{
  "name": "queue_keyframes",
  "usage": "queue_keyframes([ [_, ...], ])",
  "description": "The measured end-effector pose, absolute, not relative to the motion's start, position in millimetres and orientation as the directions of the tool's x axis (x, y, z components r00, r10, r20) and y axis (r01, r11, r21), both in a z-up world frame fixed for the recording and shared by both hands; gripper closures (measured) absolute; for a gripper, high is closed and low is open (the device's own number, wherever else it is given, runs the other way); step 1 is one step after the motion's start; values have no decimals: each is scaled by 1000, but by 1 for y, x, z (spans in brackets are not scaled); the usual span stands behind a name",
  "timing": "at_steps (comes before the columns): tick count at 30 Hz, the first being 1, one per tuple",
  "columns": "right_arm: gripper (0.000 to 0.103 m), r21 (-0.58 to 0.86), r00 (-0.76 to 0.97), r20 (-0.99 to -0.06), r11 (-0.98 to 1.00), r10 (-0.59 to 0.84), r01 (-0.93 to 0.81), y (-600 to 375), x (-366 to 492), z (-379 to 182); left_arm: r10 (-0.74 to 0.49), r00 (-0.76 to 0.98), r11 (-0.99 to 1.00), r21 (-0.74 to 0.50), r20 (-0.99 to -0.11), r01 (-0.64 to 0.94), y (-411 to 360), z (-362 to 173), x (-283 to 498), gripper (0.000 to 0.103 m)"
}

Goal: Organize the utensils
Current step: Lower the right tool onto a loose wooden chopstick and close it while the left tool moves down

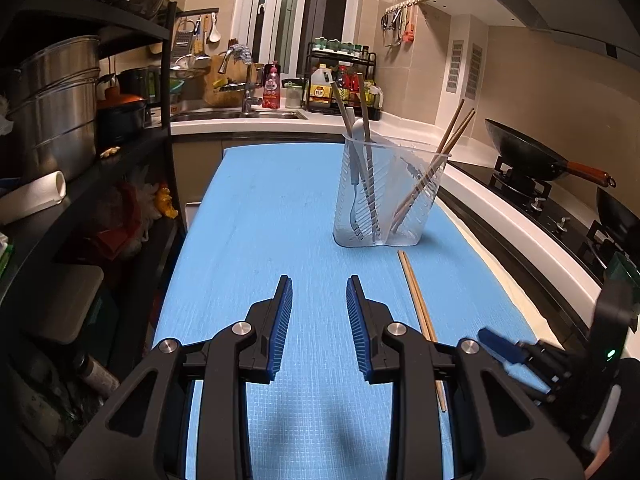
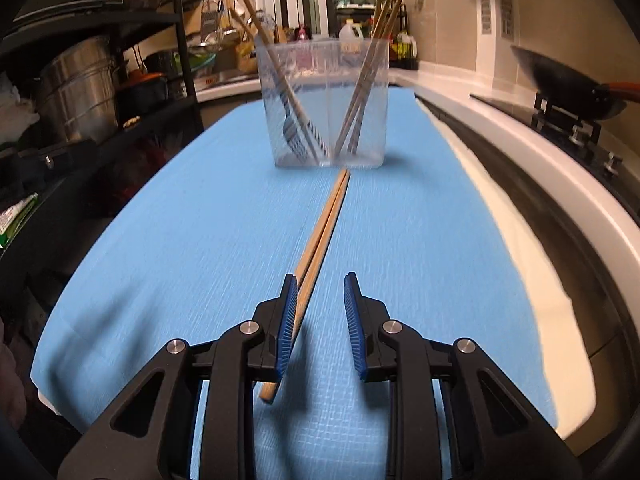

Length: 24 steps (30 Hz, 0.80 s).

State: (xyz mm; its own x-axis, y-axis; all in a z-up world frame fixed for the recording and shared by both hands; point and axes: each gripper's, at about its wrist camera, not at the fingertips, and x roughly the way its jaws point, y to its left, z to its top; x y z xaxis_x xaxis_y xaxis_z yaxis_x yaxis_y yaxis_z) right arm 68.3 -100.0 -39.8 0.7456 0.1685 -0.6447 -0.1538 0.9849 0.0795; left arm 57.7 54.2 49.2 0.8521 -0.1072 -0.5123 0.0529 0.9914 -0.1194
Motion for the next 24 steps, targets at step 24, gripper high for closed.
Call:
queue_keyframes([
  [24,96,89,678,-730,996,83,-26,-139,49,-51,-254,747,967,-163,-615,195,-10,1,72,75],
])
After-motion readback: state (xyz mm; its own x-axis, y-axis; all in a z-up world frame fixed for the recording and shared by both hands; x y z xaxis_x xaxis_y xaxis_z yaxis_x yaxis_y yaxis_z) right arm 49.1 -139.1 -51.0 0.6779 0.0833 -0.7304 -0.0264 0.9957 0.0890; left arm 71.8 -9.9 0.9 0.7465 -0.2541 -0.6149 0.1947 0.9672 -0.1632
